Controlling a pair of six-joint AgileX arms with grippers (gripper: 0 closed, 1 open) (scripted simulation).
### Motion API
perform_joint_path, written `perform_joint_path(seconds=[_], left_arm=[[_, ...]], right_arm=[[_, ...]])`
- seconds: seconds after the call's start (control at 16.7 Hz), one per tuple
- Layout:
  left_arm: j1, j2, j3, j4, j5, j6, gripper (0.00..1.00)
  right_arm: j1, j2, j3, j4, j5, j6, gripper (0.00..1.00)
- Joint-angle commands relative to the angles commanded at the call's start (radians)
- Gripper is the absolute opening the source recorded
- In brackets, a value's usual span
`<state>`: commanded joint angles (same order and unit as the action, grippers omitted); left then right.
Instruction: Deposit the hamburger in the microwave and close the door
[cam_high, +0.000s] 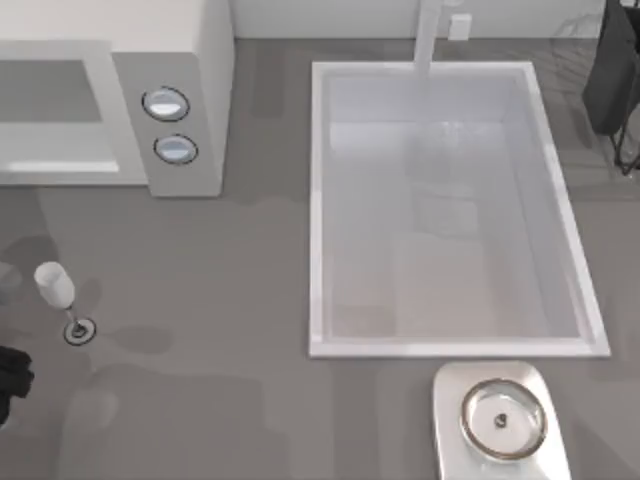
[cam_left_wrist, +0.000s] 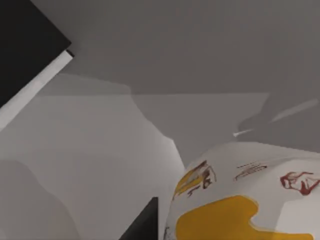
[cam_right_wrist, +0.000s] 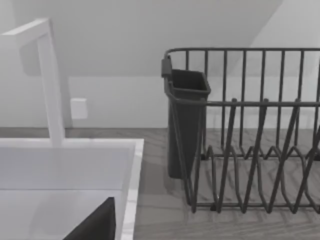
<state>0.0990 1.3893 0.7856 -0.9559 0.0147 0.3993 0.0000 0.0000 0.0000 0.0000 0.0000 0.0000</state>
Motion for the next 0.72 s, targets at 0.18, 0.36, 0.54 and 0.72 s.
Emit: perform_joint_path(seconds=[0.18, 0.36, 0.54, 0.72], left_arm=[[-0.001, -0.058, 0.084, -0.132, 0.001, -0.004, 0.0], [-0.001, -0.084, 0.112, -0.168, 0.002, -0.008, 0.0], [0.0, -0.079, 0.108, -0.166, 0.002, -0.006, 0.0], [0.014, -0.061, 0.118, -0.136, 0.001, -0.011, 0.0]], right_arm=[[0.0, 0.0, 0.0, 0.0, 0.0, 0.0, 1.0], [0.0, 0.0, 0.0, 0.0, 0.0, 0.0, 1.0], [0.0, 0.0, 0.0, 0.0, 0.0, 0.0, 1.0], [0.0, 0.0, 0.0, 0.0, 0.0, 0.0, 1.0]])
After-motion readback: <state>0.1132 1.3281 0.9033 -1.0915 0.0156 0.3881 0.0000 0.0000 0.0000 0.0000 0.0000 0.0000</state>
